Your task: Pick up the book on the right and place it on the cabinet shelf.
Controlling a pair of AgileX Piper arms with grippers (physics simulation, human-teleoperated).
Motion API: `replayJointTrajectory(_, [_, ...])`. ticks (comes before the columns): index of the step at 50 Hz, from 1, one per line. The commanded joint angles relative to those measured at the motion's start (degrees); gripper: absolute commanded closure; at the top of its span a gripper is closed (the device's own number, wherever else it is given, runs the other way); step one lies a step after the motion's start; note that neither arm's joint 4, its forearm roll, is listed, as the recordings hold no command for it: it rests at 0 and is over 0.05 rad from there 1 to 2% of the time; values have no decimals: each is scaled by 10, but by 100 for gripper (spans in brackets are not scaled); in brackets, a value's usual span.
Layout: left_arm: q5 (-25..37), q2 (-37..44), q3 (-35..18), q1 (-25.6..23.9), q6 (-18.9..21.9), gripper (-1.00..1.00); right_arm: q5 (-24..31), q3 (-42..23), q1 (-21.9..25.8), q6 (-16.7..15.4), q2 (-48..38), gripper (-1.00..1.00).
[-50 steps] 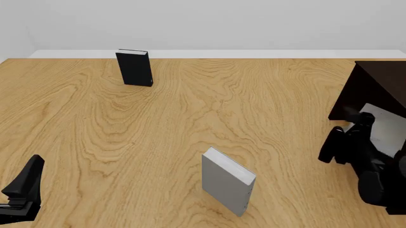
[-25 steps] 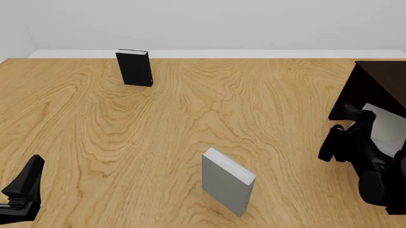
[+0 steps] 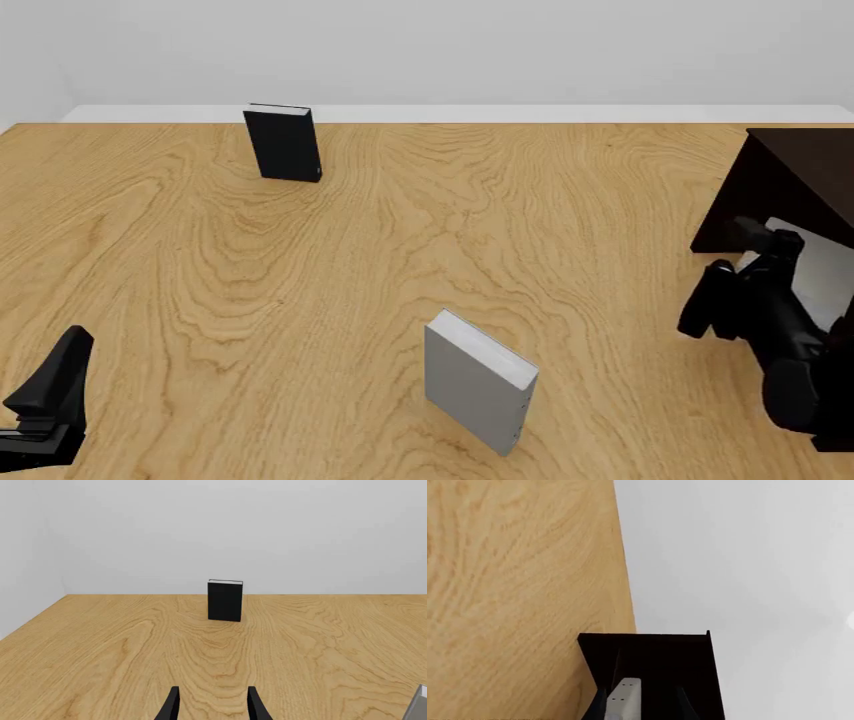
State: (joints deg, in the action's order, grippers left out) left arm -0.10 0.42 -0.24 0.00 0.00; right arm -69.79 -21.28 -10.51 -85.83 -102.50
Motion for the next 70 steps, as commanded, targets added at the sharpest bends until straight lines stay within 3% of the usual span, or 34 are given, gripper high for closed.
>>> replayJointTrajectory(1, [0, 0, 0, 0, 0, -100, -1, 2, -14, 3, 7, -100])
replayJointTrajectory(70, [0, 0, 0, 0, 0, -100, 0, 31, -137, 19, 20, -100])
